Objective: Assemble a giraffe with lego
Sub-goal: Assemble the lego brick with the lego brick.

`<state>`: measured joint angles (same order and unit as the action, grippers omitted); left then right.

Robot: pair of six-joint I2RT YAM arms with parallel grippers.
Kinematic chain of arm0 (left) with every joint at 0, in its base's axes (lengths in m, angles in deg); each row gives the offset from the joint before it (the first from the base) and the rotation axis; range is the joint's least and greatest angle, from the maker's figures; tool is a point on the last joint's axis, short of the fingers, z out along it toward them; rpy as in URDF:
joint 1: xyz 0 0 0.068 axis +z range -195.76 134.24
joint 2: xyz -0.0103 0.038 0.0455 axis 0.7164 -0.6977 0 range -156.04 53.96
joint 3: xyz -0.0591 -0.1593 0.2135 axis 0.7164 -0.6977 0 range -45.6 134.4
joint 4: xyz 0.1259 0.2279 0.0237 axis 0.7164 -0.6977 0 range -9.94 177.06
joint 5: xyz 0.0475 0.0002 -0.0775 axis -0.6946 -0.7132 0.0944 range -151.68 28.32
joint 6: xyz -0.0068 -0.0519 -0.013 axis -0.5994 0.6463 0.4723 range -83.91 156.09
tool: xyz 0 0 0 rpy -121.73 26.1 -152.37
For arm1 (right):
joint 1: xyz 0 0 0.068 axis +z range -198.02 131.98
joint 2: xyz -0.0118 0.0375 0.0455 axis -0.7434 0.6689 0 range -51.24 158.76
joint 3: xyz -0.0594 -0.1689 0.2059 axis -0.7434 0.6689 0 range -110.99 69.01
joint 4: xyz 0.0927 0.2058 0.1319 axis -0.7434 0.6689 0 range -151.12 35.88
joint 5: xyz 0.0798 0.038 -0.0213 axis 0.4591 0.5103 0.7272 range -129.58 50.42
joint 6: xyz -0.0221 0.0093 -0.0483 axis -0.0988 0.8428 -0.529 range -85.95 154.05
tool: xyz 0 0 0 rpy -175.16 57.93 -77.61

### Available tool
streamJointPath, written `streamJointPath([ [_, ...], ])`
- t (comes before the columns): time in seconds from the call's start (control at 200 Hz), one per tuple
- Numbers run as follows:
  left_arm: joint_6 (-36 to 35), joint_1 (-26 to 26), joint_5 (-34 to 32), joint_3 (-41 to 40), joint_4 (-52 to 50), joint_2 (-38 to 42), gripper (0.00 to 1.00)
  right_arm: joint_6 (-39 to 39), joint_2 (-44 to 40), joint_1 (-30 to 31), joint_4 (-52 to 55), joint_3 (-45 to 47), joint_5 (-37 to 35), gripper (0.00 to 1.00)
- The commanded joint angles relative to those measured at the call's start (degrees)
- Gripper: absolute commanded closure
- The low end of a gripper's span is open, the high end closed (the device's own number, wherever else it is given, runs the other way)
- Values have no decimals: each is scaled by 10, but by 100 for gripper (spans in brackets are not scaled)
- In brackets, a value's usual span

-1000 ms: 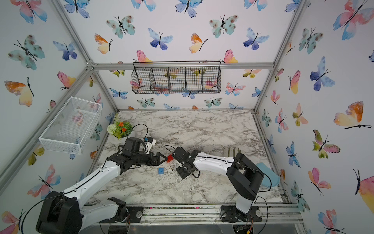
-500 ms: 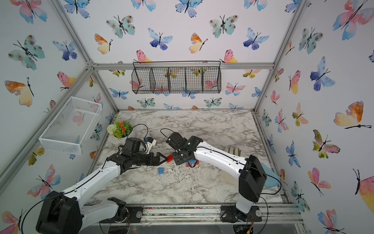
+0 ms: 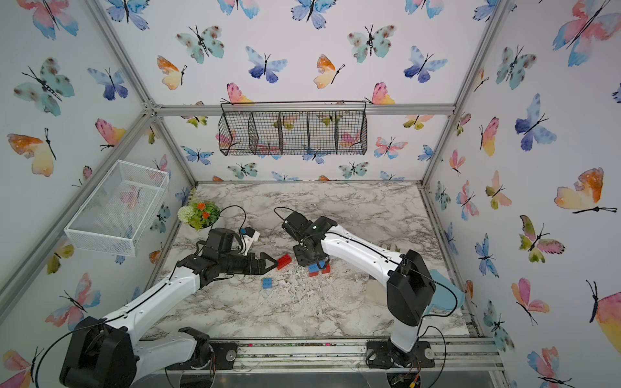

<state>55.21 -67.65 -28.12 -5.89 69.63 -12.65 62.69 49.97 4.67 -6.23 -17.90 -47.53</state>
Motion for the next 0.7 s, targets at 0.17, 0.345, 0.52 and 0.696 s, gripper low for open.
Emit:
streamJointPath([
  [0.17, -7, -4, 10, 8, -1, 10, 2, 7, 11, -14, -19, 33, 19, 66],
  [0.345, -6, -4, 10, 8, -1, 11, 2, 20, 12, -14, -32, 44, 22, 66],
  [0.52, -6, -4, 11, 7, -1, 12, 2, 28, 16, -14, -39, 50, 25, 66],
  [0.696, -5, -4, 10, 7, -1, 15, 2, 47, 22, -14, -38, 52, 12, 66],
])
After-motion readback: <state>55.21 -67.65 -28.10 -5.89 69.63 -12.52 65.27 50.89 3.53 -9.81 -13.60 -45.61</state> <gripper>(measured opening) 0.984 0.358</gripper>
